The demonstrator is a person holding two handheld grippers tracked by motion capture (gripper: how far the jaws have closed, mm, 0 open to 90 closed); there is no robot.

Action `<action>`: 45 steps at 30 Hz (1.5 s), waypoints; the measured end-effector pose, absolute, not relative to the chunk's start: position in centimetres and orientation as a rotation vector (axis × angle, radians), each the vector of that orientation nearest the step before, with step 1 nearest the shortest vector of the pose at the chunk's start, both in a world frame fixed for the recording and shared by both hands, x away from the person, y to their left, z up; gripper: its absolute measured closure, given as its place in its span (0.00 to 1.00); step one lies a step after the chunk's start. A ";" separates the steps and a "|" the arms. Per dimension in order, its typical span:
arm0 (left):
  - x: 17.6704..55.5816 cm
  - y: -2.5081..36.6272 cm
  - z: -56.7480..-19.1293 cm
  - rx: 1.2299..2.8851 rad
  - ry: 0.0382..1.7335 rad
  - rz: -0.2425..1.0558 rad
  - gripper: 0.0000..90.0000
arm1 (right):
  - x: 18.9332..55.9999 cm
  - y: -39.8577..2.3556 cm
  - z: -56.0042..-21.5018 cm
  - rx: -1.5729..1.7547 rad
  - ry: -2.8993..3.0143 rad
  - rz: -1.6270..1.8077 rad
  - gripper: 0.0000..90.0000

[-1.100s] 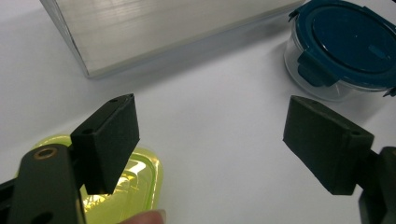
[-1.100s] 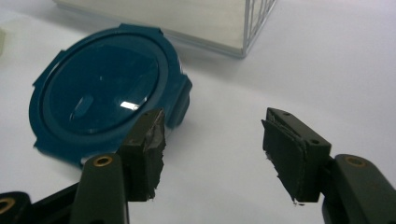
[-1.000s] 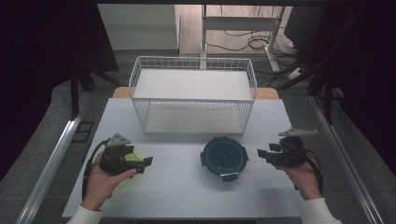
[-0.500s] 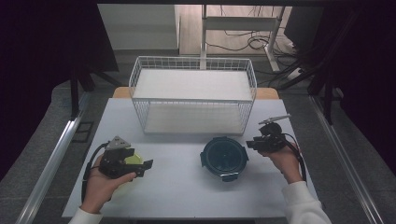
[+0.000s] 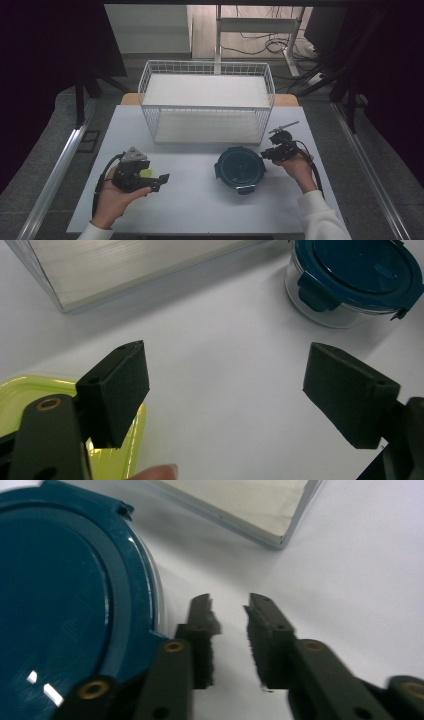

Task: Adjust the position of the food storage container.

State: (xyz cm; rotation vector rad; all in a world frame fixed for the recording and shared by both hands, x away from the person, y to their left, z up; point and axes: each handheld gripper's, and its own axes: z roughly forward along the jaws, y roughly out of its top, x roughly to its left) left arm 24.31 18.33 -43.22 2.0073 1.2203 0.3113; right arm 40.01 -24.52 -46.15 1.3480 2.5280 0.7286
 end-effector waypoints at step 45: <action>24.7 18.1 -44.0 2.031 1.219 0.288 0.21 | 38.7 -21.6 -47.7 1.220 2.687 0.704 0.99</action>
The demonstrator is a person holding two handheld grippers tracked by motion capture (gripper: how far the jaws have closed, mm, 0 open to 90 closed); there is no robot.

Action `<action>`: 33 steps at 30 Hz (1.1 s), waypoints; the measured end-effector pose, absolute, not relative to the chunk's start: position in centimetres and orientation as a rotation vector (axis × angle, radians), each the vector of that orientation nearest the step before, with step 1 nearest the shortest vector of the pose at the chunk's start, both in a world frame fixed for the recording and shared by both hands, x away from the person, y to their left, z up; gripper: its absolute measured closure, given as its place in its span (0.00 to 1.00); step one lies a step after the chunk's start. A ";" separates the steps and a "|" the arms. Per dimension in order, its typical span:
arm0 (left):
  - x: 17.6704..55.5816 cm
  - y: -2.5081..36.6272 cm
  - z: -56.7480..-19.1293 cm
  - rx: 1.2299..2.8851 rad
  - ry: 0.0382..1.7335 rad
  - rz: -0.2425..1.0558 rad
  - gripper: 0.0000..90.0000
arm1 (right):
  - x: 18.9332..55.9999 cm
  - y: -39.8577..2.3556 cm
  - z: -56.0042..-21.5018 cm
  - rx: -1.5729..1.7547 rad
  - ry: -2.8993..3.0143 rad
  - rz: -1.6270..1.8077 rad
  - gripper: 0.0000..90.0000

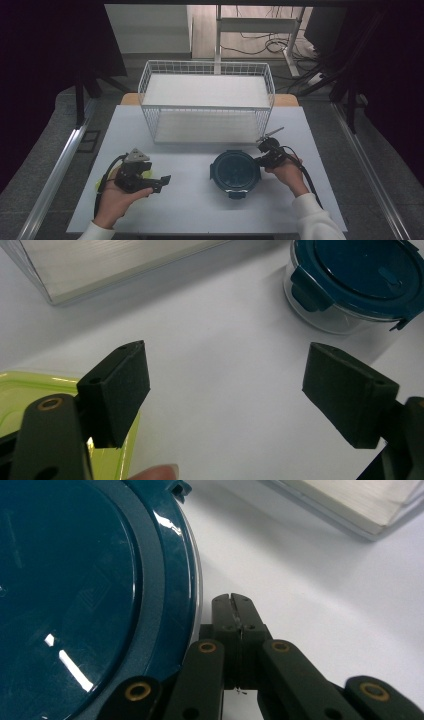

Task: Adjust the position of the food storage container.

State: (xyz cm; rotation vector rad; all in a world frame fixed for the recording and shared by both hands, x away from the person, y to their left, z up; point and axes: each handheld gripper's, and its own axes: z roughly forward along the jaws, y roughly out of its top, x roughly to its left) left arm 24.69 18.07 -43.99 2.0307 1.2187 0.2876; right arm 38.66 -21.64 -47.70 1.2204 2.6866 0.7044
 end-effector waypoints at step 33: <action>24.9 18.0 -44.2 2.018 1.208 0.280 0.21 | 36.7 -15.5 -48.8 1.057 2.801 0.763 0.99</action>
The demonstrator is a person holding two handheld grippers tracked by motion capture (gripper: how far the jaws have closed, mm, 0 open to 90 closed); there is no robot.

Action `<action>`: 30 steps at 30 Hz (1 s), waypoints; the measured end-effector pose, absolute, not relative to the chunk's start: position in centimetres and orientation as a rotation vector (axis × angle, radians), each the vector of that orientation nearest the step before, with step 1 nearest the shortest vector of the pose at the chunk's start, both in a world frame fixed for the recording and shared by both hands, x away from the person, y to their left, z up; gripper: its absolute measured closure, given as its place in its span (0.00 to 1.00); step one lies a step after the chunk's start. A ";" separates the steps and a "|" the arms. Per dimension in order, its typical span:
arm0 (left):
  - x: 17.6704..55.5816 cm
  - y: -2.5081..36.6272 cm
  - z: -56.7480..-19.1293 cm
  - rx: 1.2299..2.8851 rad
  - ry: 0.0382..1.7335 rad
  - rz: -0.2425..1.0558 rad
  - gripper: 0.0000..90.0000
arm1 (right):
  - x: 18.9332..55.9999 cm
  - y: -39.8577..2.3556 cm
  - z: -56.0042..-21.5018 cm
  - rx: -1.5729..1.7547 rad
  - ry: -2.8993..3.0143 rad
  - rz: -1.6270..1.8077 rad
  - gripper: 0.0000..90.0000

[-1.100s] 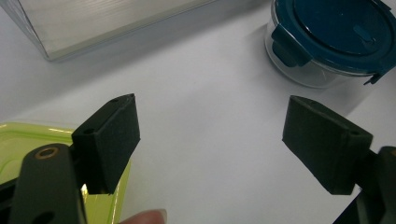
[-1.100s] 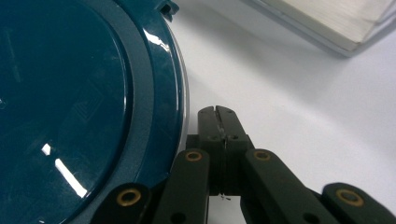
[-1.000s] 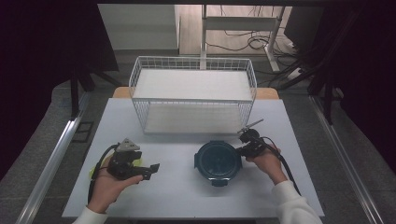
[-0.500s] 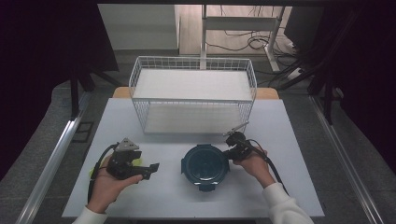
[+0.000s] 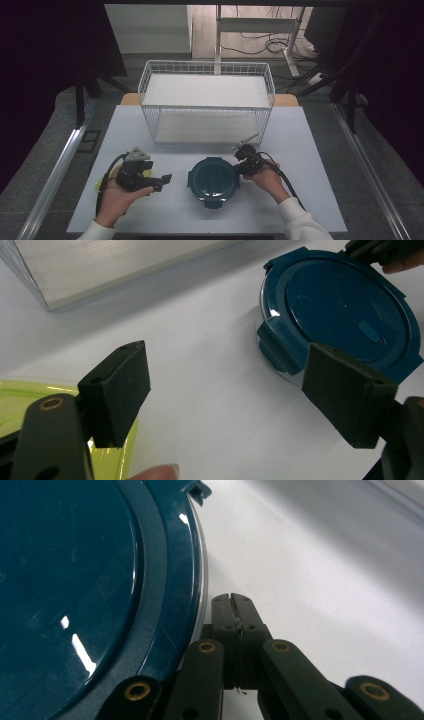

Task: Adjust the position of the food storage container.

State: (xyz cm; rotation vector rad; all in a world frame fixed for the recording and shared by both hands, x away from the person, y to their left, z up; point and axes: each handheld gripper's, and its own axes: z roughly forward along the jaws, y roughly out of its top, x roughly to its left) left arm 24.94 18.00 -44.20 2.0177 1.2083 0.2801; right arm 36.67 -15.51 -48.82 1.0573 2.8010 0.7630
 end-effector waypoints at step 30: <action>23.5 17.9 -43.5 1.950 1.210 0.267 0.21 | 30.3 -27.3 -46.5 1.374 2.397 1.258 0.34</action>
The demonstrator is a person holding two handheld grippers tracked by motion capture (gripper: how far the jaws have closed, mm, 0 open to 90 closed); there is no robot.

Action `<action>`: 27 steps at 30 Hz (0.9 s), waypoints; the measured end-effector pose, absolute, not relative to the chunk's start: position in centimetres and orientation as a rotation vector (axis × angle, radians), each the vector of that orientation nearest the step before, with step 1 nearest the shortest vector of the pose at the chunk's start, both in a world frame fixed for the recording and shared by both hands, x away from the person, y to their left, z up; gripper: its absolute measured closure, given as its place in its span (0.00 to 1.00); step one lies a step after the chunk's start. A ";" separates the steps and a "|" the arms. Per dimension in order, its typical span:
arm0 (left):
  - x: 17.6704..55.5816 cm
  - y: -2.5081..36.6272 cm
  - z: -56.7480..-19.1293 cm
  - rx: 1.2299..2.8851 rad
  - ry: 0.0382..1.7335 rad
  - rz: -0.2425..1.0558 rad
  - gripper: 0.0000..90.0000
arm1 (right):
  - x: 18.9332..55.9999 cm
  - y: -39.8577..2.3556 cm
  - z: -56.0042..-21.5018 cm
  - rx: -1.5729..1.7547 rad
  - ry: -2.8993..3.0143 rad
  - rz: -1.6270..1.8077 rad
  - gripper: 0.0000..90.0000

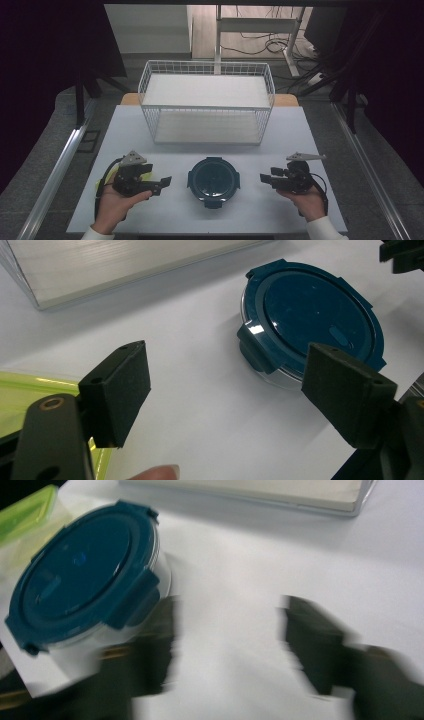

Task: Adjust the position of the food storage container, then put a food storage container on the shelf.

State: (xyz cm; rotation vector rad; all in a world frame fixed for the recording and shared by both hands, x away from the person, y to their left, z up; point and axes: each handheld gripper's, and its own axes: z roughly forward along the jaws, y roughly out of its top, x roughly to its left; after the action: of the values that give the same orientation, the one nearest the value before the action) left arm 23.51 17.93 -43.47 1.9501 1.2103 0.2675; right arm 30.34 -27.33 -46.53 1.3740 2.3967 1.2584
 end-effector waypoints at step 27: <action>25.3 15.4 -44.5 1.858 1.222 0.107 0.13 | 30.5 -24.4 -45.9 1.253 2.488 1.456 0.24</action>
State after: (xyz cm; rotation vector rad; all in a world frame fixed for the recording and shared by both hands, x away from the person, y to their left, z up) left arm 25.35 15.43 -44.52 1.8576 1.2217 0.1073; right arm 30.54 -24.42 -45.89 1.2532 2.4875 1.4557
